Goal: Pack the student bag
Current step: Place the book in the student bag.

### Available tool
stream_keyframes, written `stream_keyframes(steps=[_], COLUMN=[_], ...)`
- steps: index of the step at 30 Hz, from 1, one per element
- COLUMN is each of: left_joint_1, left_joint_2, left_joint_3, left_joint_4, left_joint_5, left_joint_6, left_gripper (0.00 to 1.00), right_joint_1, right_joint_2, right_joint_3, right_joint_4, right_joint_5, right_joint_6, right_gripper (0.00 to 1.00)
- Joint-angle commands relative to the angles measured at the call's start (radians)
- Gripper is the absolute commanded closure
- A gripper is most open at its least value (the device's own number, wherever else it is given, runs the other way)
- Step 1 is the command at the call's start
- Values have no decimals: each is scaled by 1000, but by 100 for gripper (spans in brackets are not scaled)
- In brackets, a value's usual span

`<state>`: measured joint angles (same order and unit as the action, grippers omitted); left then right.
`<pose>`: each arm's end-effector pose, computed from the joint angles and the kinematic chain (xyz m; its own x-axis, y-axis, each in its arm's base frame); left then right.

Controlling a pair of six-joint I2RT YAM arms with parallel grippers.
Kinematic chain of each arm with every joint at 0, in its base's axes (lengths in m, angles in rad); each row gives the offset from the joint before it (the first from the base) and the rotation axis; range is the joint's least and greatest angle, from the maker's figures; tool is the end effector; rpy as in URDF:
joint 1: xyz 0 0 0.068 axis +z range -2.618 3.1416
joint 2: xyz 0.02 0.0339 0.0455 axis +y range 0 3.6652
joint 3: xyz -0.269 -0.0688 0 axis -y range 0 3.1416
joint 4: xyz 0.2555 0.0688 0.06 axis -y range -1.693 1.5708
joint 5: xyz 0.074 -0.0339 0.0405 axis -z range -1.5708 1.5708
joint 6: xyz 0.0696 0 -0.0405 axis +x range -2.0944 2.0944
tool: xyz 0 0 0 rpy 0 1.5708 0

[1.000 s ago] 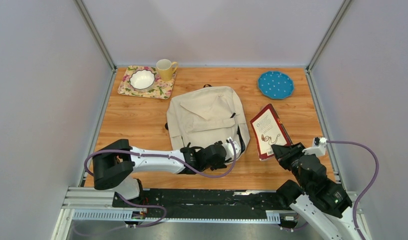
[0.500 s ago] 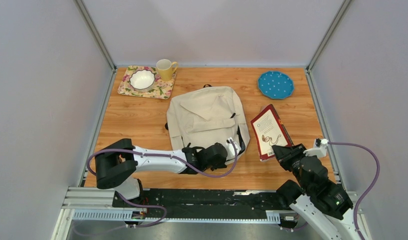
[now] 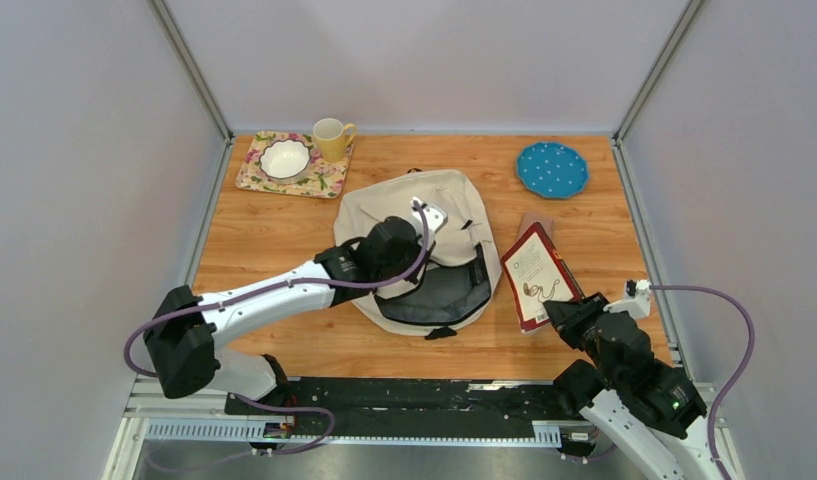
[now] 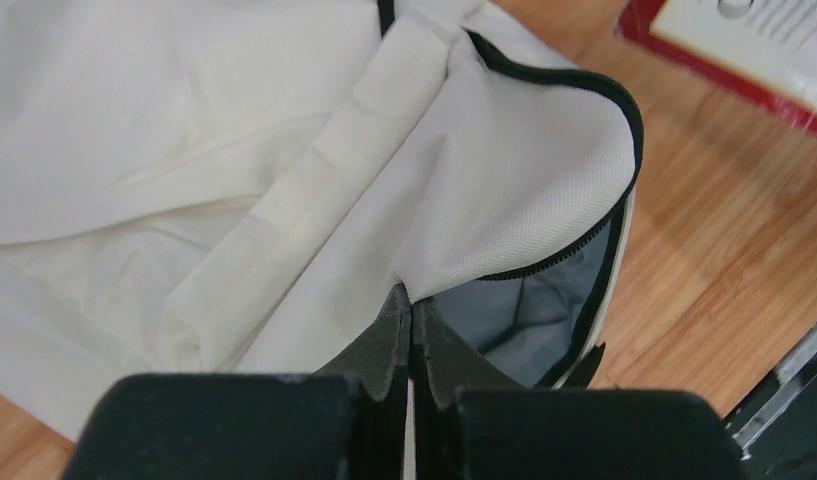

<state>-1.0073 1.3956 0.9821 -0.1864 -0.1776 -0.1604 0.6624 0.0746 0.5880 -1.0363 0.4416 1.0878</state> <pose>0.1967 -0.2883 0.2502 -0.4181 0.3675 -0.8307 0.6964 0.7169 -0.0334 0.0683 0.0156 0.2429 -0.4167 0.6904 -0.5914 0.2261 0.7088 0.6681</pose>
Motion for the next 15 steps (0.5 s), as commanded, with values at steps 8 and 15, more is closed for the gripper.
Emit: stream_keyframes(steps=[8, 15], left_joint_1=[41, 41], left_joint_2=[-60, -92], left_joint_3=[133, 112], left_joint_4=[59, 162], left_joint_5=[150, 132], left_joint_6=[-123, -123], left_gripper=[100, 100], right_joint_1=[0, 0], right_joint_2=[-106, -108], right_joint_3=[78, -14], right_joint_4=[-85, -18], right_joint_5=[-302, -574], right_joint_6=[181, 305], right_gripper=[100, 100])
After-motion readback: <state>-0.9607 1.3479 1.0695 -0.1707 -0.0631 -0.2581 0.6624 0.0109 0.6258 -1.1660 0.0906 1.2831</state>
